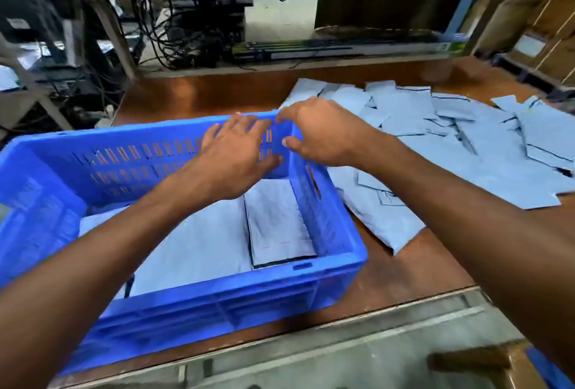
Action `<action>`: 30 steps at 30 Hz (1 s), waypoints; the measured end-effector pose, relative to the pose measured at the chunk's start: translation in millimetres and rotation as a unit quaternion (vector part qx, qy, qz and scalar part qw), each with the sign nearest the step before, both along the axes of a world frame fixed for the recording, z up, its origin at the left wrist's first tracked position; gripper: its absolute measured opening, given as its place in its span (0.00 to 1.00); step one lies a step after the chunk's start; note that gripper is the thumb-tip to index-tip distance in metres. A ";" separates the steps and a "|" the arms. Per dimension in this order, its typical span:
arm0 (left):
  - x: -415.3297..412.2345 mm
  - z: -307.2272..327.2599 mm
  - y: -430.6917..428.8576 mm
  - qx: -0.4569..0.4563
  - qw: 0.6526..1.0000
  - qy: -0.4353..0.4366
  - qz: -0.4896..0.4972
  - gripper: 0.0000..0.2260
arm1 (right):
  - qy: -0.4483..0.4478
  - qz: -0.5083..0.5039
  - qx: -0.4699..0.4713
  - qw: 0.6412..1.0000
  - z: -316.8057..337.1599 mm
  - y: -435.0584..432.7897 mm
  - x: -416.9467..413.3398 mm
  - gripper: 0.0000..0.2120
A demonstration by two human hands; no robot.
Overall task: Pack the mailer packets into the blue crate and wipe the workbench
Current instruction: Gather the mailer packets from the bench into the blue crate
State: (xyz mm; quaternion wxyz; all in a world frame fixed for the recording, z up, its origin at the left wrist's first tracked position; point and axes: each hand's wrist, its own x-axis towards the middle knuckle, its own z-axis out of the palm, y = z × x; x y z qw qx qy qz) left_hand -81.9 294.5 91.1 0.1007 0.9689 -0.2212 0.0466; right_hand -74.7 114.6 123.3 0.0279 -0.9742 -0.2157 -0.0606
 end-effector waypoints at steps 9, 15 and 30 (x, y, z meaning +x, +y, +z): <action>-57.6 -22.7 -214.1 0.024 0.999 -0.038 -0.004 0.23 | 0.050 -0.159 0.166 0.972 -65.6 -202.5 -25.4 0.11; -76.6 -117.0 -268.0 0.016 0.993 0.086 0.082 0.27 | 0.144 -0.136 0.121 0.973 -149.2 -223.6 -11.9 0.22; -82.4 -166.7 -217.2 -0.038 0.980 0.163 0.103 0.19 | 0.114 -0.133 0.110 0.978 -198.7 -298.5 -60.7 0.26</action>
